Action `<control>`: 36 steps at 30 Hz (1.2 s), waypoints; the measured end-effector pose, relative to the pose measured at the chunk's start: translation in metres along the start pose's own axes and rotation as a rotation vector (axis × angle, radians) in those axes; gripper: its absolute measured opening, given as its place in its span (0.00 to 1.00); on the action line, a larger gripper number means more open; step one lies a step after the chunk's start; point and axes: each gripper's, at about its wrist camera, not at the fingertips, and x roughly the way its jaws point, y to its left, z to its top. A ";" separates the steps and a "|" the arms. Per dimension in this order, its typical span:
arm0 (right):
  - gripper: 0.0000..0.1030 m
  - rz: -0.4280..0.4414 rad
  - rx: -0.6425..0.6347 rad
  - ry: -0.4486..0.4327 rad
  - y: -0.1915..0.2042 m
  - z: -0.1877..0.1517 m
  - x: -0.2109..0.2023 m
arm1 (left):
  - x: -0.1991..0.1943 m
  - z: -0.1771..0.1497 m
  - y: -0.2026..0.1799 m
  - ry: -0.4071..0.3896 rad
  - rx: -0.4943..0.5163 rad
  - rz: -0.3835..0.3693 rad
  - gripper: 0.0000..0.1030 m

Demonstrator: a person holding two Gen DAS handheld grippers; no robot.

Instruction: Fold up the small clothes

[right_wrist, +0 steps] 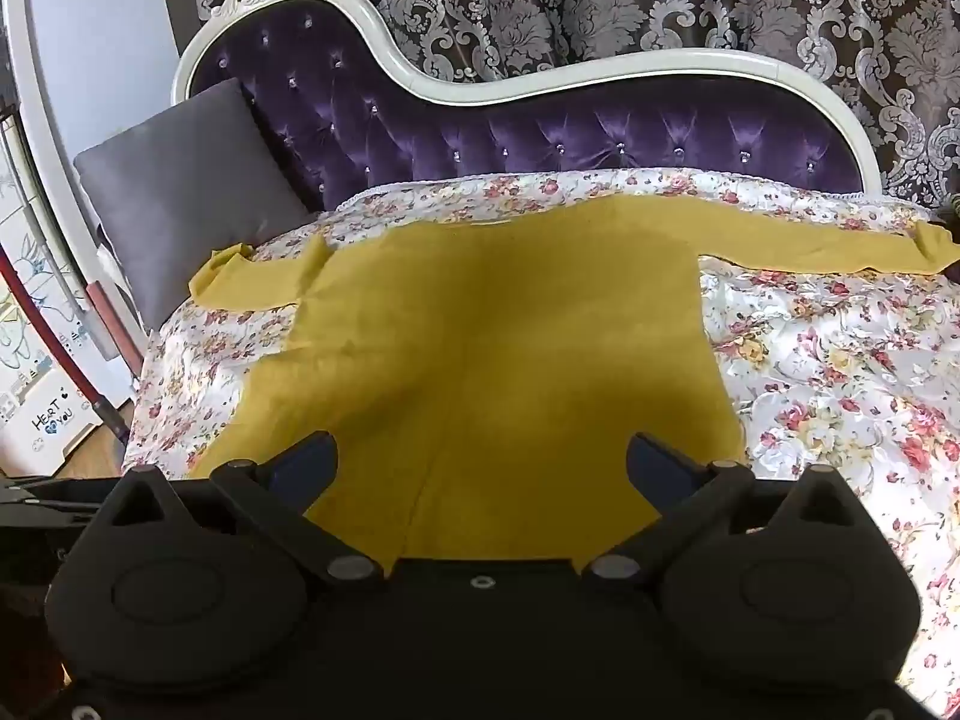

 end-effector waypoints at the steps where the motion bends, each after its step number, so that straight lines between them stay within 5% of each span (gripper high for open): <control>1: 0.99 -0.001 0.003 -0.001 0.000 0.000 0.000 | -0.001 0.002 0.000 0.010 0.003 -0.002 0.78; 36: 0.99 0.019 0.065 0.040 -0.013 -0.002 0.003 | 0.007 -0.004 -0.011 0.063 0.051 -0.023 0.78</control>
